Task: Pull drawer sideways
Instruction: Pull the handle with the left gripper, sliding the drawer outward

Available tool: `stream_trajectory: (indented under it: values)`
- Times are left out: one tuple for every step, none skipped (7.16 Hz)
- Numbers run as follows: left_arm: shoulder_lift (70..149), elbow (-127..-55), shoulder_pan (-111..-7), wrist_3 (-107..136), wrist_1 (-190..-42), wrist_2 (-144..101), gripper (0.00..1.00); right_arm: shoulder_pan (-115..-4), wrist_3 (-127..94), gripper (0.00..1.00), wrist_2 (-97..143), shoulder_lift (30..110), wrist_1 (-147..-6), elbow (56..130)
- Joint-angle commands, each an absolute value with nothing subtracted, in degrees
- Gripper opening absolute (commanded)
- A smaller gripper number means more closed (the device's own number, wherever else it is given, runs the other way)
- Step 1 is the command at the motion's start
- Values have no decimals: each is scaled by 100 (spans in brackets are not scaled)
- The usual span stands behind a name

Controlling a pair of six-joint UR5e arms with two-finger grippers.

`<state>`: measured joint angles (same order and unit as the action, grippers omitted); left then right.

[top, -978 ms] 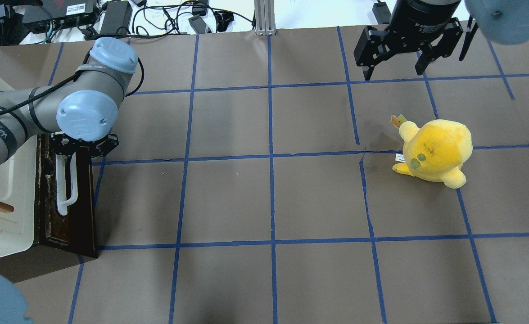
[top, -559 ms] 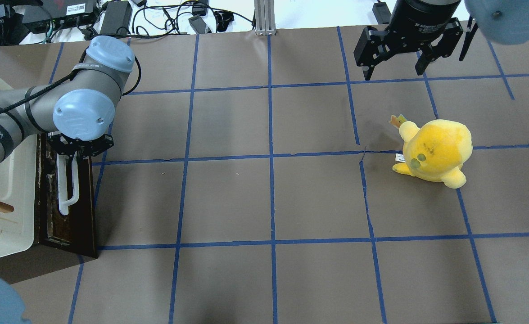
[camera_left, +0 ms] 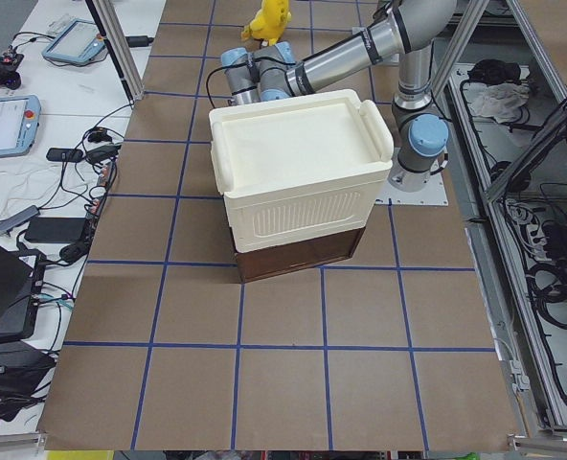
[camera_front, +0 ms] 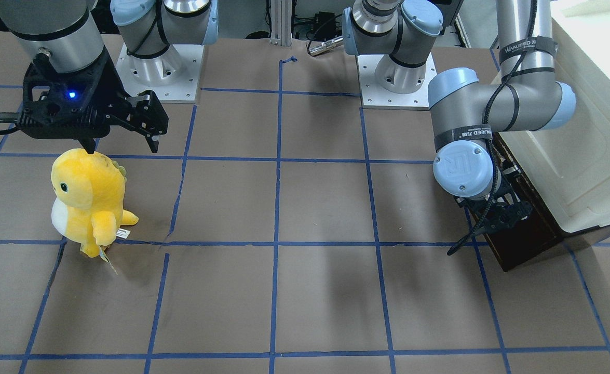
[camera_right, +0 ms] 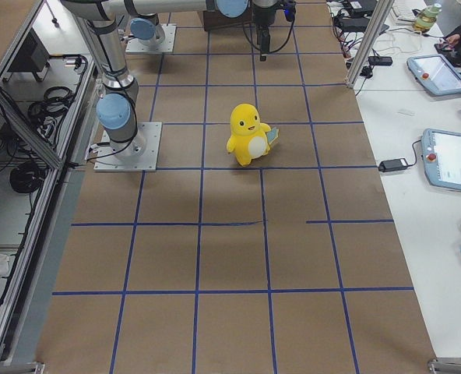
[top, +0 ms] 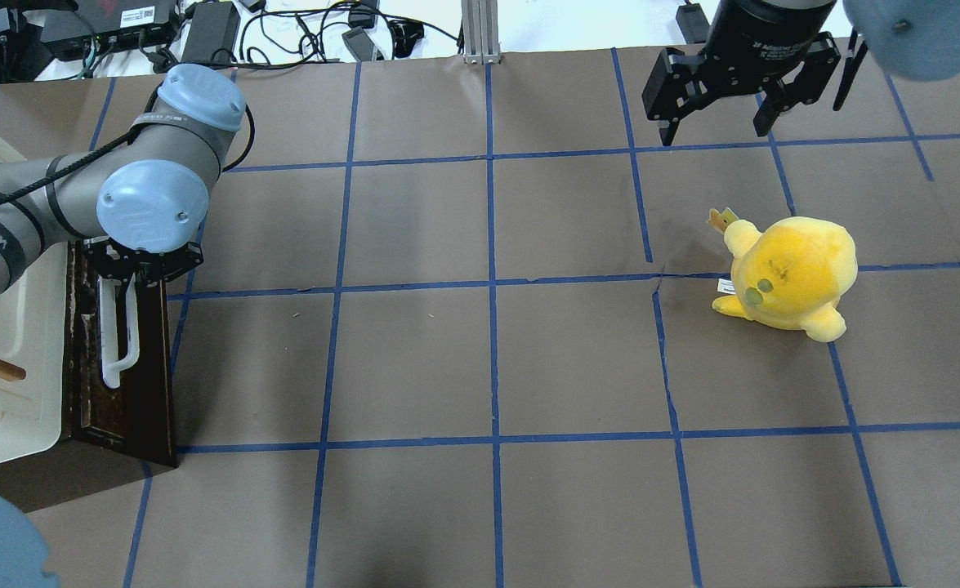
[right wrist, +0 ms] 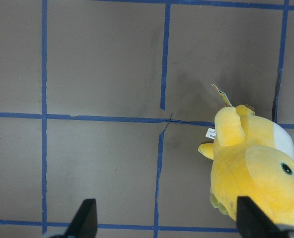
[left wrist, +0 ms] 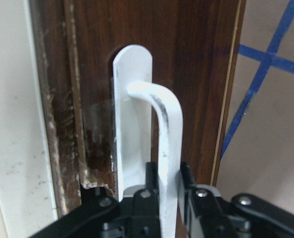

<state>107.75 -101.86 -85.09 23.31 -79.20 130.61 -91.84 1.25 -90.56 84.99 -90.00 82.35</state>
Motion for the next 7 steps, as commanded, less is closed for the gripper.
stream_trajectory:
  values:
    - [10828, -10116, -8543, 2355, -7928, 13061, 0, -9185, 123, 100, -9061, 8499, -9000, 8235]
    - [10828, -10116, -8552, 2364, -7928, 13061, 0, -9185, 123, 100, -9062, 8499, -9000, 8235]
    - [10828, -10116, -8569, 2373, -7928, 13061, 0, -9185, 123, 100, -9053, 8499, -9000, 8235]
    - [10828, -10125, -8639, 2477, -7928, 13061, 0, -9185, 123, 100, -9053, 8499, -9000, 8235]
    - [10828, -10116, -8666, 2487, -7928, 13061, 0, -9185, 123, 100, -9053, 8499, -9000, 8235]
    - [10828, -10116, -8675, 2487, -7936, 13061, 0, -9185, 123, 100, -9061, 8499, -9000, 8235]
    - [10828, -10116, -8710, 2566, -7937, 13061, 0, -9185, 132, 100, -9062, 8499, -9000, 8235]
